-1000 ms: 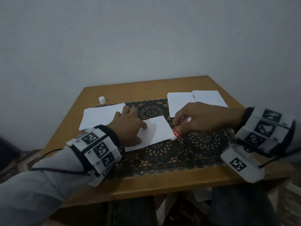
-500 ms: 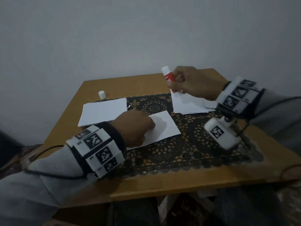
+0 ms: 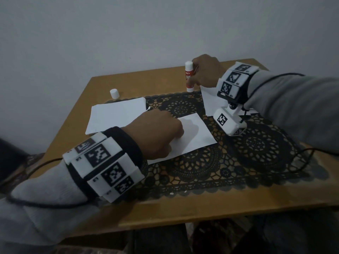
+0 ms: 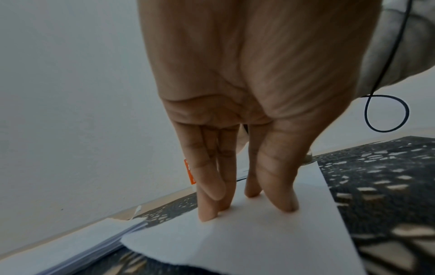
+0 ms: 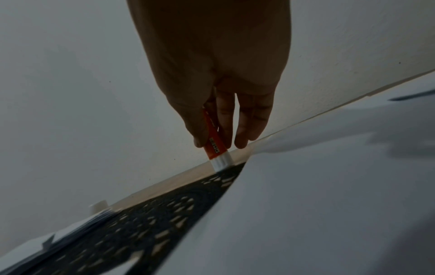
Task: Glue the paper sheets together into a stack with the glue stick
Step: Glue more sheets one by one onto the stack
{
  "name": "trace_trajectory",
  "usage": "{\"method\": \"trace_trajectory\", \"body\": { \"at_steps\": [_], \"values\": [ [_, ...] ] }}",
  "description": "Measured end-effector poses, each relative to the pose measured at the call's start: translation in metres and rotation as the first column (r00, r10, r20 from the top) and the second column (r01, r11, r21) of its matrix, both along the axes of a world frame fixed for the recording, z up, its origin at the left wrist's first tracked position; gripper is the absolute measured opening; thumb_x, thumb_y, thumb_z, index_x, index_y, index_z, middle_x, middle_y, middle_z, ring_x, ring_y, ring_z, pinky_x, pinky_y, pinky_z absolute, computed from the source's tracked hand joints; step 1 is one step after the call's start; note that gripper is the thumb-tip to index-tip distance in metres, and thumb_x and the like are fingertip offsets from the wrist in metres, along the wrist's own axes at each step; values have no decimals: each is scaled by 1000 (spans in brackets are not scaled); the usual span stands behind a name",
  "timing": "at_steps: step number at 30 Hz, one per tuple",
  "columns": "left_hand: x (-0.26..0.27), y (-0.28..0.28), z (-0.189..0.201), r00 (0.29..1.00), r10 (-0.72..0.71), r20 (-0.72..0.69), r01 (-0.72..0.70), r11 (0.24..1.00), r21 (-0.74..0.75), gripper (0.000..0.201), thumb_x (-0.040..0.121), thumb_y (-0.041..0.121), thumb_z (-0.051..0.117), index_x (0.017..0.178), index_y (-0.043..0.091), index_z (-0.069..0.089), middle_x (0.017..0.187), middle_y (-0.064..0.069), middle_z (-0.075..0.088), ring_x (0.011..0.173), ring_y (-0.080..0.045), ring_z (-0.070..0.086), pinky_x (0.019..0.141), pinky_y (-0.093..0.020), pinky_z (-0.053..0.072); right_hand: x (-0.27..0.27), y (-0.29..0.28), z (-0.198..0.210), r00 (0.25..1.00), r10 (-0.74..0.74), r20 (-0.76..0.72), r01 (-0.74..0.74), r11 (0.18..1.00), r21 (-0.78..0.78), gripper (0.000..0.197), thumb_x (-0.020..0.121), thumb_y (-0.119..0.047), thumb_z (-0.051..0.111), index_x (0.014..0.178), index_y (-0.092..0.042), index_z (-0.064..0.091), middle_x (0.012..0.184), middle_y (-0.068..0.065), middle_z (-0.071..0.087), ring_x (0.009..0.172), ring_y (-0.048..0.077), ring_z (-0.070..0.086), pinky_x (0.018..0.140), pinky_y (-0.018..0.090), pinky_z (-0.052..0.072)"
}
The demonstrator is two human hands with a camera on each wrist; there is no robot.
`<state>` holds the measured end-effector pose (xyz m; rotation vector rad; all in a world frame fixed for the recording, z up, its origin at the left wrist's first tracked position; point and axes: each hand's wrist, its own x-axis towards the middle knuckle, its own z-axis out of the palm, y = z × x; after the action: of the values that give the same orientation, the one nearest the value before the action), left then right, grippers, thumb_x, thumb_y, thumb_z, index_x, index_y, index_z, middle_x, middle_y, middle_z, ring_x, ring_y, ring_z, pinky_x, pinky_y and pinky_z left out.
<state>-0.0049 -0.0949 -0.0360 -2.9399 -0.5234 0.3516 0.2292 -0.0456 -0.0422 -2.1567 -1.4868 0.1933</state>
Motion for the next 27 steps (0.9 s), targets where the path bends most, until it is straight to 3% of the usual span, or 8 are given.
{"method": "trace_trajectory", "body": {
  "at_steps": [7, 12, 16, 19, 23, 27],
  "values": [
    [0, -1, 0, 1000, 6, -2, -6, 1000, 11, 38, 85, 27, 64, 122, 24, 61, 108, -4, 64, 100, -24, 60, 85, -36, 52, 0, 4, -1, 999, -26, -45, 26, 1000, 3, 33, 66, -23, 85, 90, -20, 62, 89, 1, 66, 83, 22, 64, 81, 34, 53],
    [0, -3, 1, 1000, 26, 3, -26, 1000, -10, 39, 85, 27, 65, 123, 24, 61, 110, -4, 64, 102, -24, 59, 86, -36, 51, -2, 8, -1, 997, -62, -38, 61, 998, -21, 32, 62, -22, 85, 87, -18, 64, 88, 1, 65, 85, 23, 63, 64, 27, 43],
    [-1, -2, 1, 999, 32, 10, -32, 999, -16, 38, 85, 26, 64, 123, 24, 61, 110, -4, 64, 100, -24, 60, 84, -33, 52, 1, 7, 0, 998, -55, -39, 54, 998, -29, 45, 72, -28, 82, 110, -15, 63, 109, 4, 65, 93, 21, 58, 73, 28, 39],
    [-1, -2, 1, 999, 34, 5, -34, 999, -15, 40, 85, 27, 64, 125, 25, 60, 112, -4, 63, 102, -24, 59, 86, -34, 51, 8, -3, 11, 997, -67, -28, 66, 998, -16, 62, 76, -32, 80, 129, -12, 54, 127, 6, 55, 113, 24, 53, 86, 32, 41],
    [0, -4, 2, 999, 43, -6, -43, 999, -5, 43, 85, 26, 65, 128, 26, 58, 116, -4, 62, 106, -24, 58, 89, -33, 49, 29, -36, 29, 991, -50, 128, 61, 994, -89, 48, 80, -25, 76, 122, -10, 58, 130, 8, 54, 115, 25, 52, 88, 31, 40],
    [-1, -6, 3, 998, 57, -29, -57, 998, 3, 44, 86, 26, 64, 129, 27, 57, 119, -3, 61, 108, -23, 57, 91, -32, 48, 48, -82, 30, 929, 81, 361, 55, 934, -352, 39, 85, -31, 72, 118, -14, 58, 124, 6, 57, 110, 26, 53, 94, 36, 44]
  ]
}}
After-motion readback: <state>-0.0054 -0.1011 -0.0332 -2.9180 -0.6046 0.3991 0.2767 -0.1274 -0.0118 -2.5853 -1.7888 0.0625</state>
